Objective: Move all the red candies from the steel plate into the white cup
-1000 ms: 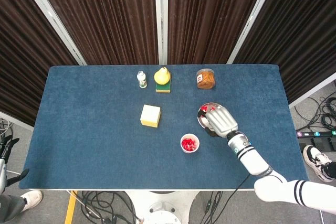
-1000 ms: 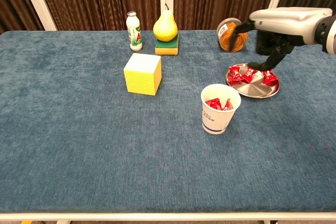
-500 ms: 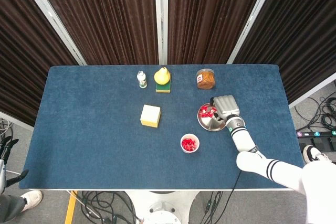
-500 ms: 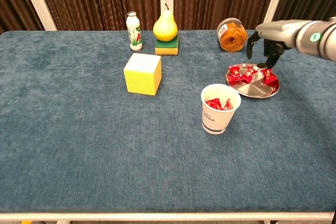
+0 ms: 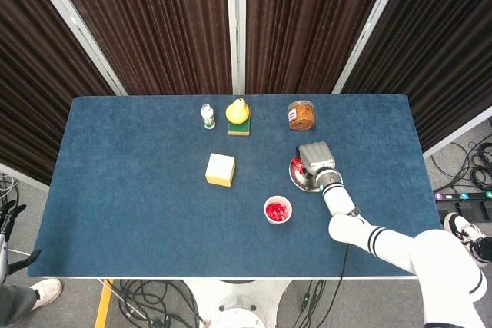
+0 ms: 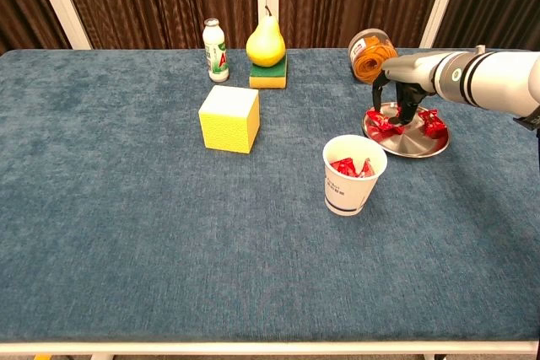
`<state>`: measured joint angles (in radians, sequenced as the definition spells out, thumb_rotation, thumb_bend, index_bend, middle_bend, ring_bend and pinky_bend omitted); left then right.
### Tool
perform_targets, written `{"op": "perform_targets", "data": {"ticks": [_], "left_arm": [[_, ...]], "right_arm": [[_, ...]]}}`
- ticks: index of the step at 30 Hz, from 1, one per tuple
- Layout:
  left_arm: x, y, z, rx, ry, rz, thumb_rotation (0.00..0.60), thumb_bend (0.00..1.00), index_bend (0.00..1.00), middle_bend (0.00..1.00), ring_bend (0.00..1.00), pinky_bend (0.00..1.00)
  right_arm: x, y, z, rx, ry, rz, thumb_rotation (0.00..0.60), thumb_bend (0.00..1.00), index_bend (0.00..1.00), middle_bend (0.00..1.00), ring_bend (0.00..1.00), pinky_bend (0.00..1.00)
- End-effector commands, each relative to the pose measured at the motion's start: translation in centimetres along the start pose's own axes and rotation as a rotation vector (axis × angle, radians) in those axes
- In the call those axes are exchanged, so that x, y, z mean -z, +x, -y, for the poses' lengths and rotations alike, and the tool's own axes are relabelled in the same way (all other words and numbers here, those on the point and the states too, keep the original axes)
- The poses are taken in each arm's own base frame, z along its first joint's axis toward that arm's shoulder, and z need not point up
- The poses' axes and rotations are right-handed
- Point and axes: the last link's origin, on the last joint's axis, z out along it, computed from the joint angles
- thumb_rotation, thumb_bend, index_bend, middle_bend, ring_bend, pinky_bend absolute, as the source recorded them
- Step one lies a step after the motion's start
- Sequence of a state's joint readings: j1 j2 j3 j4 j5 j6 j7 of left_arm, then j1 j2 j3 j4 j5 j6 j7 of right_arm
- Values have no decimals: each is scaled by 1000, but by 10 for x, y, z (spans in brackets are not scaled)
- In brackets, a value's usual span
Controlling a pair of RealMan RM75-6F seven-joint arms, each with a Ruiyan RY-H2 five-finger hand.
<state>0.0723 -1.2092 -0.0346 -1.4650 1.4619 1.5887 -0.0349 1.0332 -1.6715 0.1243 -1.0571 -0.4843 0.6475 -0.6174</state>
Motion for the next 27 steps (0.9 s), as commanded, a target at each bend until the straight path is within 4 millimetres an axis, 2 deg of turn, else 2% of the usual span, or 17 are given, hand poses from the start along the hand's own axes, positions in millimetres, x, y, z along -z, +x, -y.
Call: {"op": "perform_targets", "data": {"ticks": [1, 5, 12, 16, 27], "left_arm": [[0, 0, 0, 1, -1, 1, 600, 2, 220, 212, 210, 204], [-1, -1, 0, 3, -3, 0, 600, 3, 220, 212, 209, 204], [-1, -1, -1, 4, -8, -2, 600, 2, 220, 212, 210, 204], [-1, -2, 0, 6, -8, -1, 600, 3, 220, 212, 209, 204], [2, -3, 3, 10, 5, 2, 600, 2, 220, 212, 210, 204]], "right_arm": [[5, -2, 2, 10, 20, 7, 600, 323, 387, 1000, 1000, 1000], [17, -5, -1, 25, 43, 20, 600, 323, 389, 1000, 1000, 1000], [29, 6, -11, -13, 44, -38, 600, 323, 399, 1000, 1000, 1000], [27, 2, -14, 25, 21, -26, 600, 322, 402, 1000, 1000, 1000], [12, -8, -1, 51, -2, 11, 600, 322, 411, 1000, 1000, 1000]]}}
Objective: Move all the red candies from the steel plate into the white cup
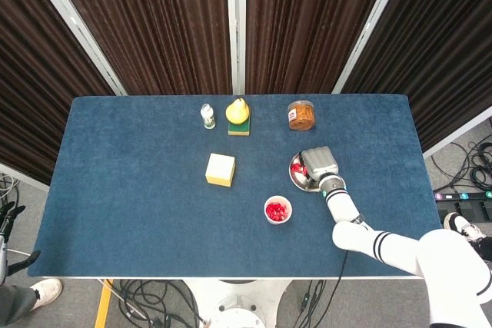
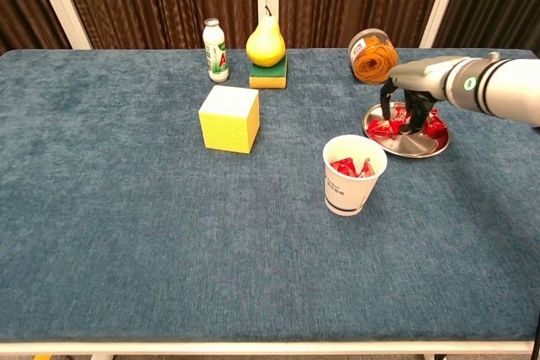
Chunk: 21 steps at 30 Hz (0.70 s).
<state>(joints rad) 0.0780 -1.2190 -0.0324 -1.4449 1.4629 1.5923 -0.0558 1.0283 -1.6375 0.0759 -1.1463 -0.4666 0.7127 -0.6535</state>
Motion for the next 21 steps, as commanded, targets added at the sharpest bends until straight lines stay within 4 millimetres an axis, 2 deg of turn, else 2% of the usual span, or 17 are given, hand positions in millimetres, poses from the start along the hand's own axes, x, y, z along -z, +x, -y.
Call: {"op": "perform_targets", "data": {"ticks": [1, 21], "left_arm": [[0, -1, 0, 1, 1, 3, 600, 3, 220, 212, 209, 204], [-1, -3, 0, 2, -1, 8, 600, 2, 219, 212, 209, 204]], "right_arm": [[-1, -1, 3, 8, 4, 3, 600, 322, 413, 1000, 1000, 1000], [-6, -10, 7, 26, 0, 0, 600, 323, 447, 1000, 1000, 1000]]}}
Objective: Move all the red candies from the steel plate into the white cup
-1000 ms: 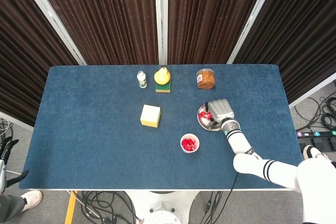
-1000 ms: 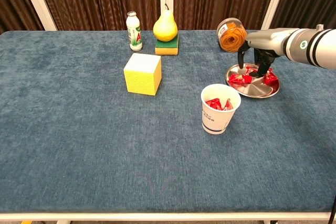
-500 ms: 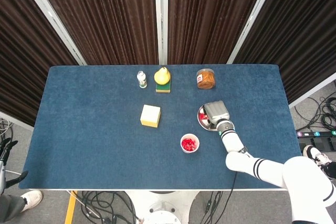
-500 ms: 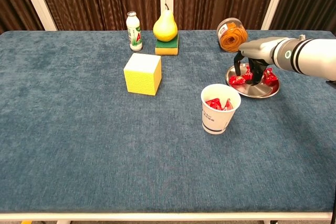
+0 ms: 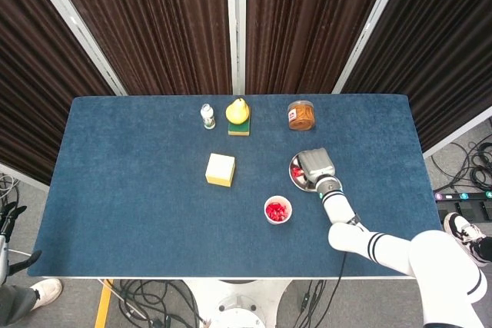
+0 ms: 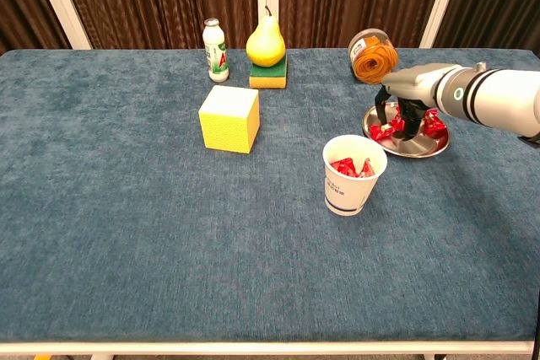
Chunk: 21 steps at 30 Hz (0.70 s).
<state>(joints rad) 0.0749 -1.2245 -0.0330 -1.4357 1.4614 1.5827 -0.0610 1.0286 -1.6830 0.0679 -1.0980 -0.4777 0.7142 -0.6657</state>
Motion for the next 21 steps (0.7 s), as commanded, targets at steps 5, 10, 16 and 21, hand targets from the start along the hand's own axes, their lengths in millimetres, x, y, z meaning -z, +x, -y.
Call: {"op": "perform_targets", "data": {"ticks": [5, 10, 16, 21], "left_arm": [[0, 0, 1, 1, 3, 2, 600, 2, 220, 212, 210, 204], [0, 0, 1, 2, 3, 1, 600, 3, 220, 212, 209, 204], [0, 1, 1, 1, 0, -3, 600, 3, 220, 212, 209, 204], [-1, 3, -2, -4, -8, -8, 600, 3, 220, 212, 210, 204]], "right_arm": [[-4, -3, 3, 0, -3, -1, 600, 323, 491, 1000, 1000, 1000], [-4, -1, 3, -4, -4, -15, 600, 335, 610, 1000, 1000, 1000], [13, 17, -5, -52, 21, -78, 600, 349, 637, 1000, 1000, 1000], [57, 45, -8, -139, 132, -160, 600, 348, 638, 1000, 1000, 1000]]}}
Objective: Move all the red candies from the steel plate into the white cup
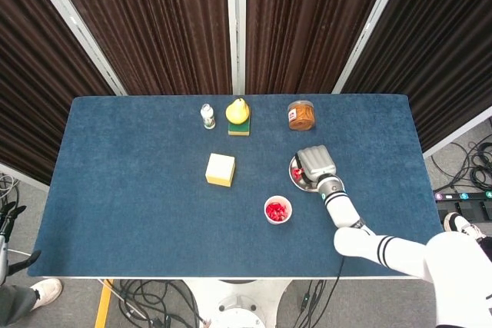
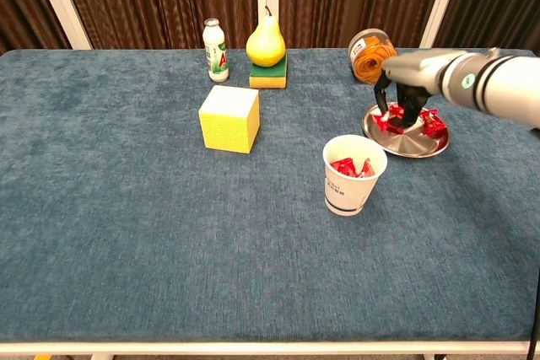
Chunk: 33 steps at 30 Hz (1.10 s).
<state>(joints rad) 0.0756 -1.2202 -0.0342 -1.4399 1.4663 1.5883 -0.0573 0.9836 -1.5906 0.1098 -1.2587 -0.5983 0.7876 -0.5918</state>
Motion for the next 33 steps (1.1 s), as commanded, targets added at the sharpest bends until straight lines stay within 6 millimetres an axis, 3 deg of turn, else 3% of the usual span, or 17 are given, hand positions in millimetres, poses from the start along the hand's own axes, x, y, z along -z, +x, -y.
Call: {"op": "perform_targets", "data": {"ticks": [1, 4, 8, 21, 28, 33], "left_arm": [[-1, 1, -1, -1, -5, -3, 600, 3, 220, 212, 210, 204], [-1, 2, -3, -2, -10, -5, 600, 2, 220, 212, 210, 204], [-1, 3, -5, -3, -14, -11, 600, 2, 219, 212, 210, 204], [2, 2, -3, -1, -7, -8, 600, 3, 219, 212, 210, 204], [1, 3, -3, 0, -9, -12, 600, 2, 220, 212, 209, 204], [2, 2, -3, 0, -6, -11, 600, 2, 219, 212, 210, 204]], "right_arm": [[43, 33, -2, -92, 105, -90, 600, 347, 638, 1000, 1000, 1000], [68, 43, 8, -121, 201, -104, 600, 347, 638, 1000, 1000, 1000], [87, 41, 25, -120, 307, -84, 600, 347, 642, 1000, 1000, 1000], [87, 14, 47, -58, 375, -7, 600, 337, 508, 1000, 1000, 1000], [89, 13, 44, -46, 375, 21, 600, 326, 328, 1000, 1000, 1000], [89, 23, 36, -73, 350, -20, 600, 326, 307, 1000, 1000, 1000]]}}
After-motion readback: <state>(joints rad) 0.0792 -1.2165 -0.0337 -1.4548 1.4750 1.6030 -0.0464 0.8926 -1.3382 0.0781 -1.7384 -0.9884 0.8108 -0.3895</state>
